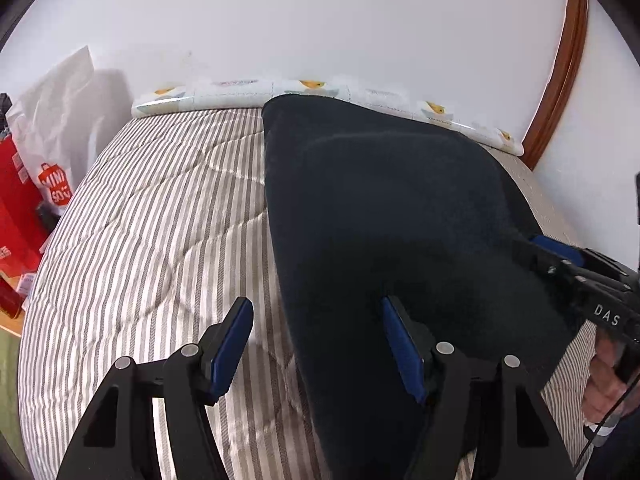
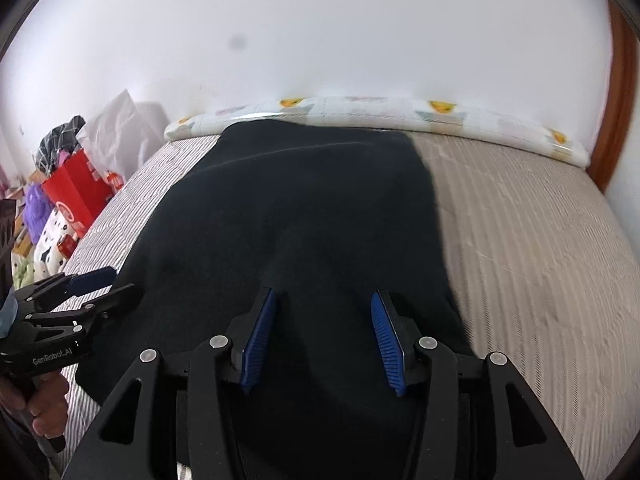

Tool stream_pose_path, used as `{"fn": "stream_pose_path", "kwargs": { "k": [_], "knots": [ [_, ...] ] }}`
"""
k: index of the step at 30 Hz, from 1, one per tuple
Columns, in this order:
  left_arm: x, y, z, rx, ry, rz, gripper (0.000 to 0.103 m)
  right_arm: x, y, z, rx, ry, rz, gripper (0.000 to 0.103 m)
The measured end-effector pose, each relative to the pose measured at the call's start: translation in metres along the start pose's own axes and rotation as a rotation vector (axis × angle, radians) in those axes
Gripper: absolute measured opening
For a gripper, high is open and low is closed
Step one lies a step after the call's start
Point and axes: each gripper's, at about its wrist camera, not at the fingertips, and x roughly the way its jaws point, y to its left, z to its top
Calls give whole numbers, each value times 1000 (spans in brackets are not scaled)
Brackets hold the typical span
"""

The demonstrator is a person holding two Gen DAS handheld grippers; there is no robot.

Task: Fold small clothes

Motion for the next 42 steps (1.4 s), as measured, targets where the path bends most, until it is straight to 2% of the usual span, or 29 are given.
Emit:
{"fn": "stream_pose_path", "kwargs": {
  "k": [2, 7, 14, 18, 23, 24, 27, 29, 32, 34, 39, 42],
  "knots": [
    [-6, -1, -5, 0, -2, 7, 64, -10, -4, -6, -1, -14, -47, 48],
    [-18, 0, -17, -41, -1, 11, 64, -16, -8, -22, -22, 2, -94, 48],
    [-43, 0, -29, -66, 13, 20, 63, -38, -3, -32, -11, 1, -128, 50],
    [-68, -4, -37, -56, -22, 20, 63, -56, 1, -39, 2, 4, -159, 55],
    [-107, -8, -42, -72, -79, 6, 63, -89, -1, -44, 31, -12, -184, 57],
    [-115, -11, -43, -73, -89, 3, 63, -99, -1, -44, 44, -22, -186, 59],
    [-136, -19, -49, -71, -118, 15, 66, -129, 2, -46, 64, -59, -196, 75],
    [-151, -25, -54, -63, -146, 11, 74, -152, 6, -51, 60, -99, -216, 77],
    [-174, -34, -64, -52, -178, 18, 78, -183, 15, -61, 50, -142, -230, 80],
    [-187, -38, -68, -51, -202, 34, 85, -197, 21, -67, 37, -147, -243, 90],
    [-215, -49, -79, -49, -239, 102, 88, -229, 21, -88, 69, -155, -286, 96],
    [-227, -58, -85, -24, -257, 93, 88, -243, 12, -100, 119, -181, -270, 103]
  ]
}}
